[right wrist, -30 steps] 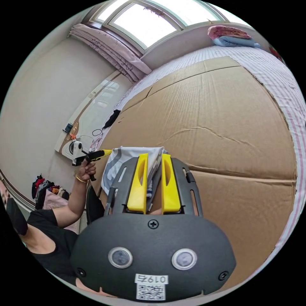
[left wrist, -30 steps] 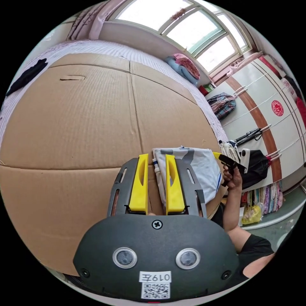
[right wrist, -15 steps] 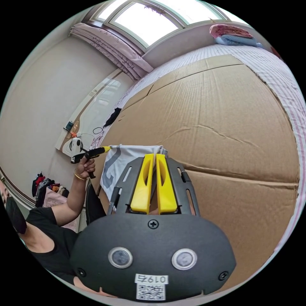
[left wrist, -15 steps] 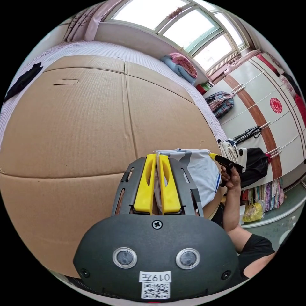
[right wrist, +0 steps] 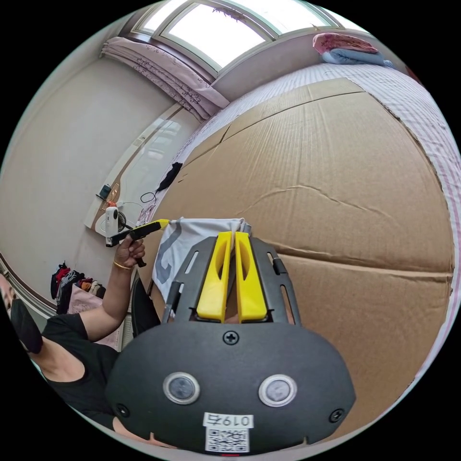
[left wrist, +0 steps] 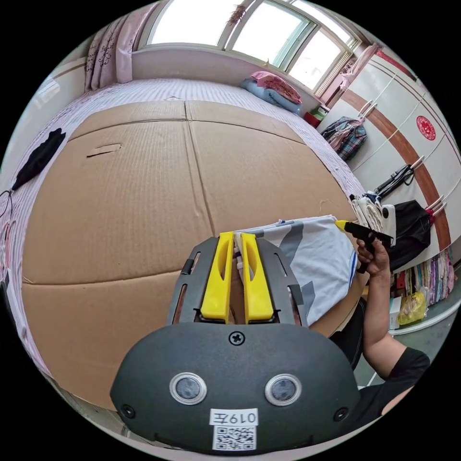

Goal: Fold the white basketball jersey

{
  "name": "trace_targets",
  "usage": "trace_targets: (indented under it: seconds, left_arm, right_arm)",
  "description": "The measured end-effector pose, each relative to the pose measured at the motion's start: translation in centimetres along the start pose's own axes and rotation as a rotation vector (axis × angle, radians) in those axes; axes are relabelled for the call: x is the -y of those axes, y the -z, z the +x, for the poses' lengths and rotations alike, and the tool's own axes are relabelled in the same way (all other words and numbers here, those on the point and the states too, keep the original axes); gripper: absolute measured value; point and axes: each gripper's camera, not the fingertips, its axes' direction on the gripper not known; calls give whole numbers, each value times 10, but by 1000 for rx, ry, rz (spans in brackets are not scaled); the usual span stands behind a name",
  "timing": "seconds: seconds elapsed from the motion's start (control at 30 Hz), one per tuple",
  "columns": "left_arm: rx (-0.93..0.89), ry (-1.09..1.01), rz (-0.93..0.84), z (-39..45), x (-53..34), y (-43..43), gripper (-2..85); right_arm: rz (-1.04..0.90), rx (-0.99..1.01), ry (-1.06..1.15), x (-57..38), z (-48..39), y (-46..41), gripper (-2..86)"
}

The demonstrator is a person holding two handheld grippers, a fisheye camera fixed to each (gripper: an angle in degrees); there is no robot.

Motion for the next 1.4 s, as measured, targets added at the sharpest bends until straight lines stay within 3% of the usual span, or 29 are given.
trace_targets:
  seconds: [0.43,0.8,1.4]
  left_arm:
    - [-127,68,-40,-29,6,-4,11]
    - [-179,57,64,-37,-5,23,11]
    - [-69,55,-35,-68,4,-3,13]
  right_arm:
    - [3,12,-13,4,-34,3,0]
    - [31,39,-5,8,-69,20,-2]
    - [2,47,-46,37,-111,41,4]
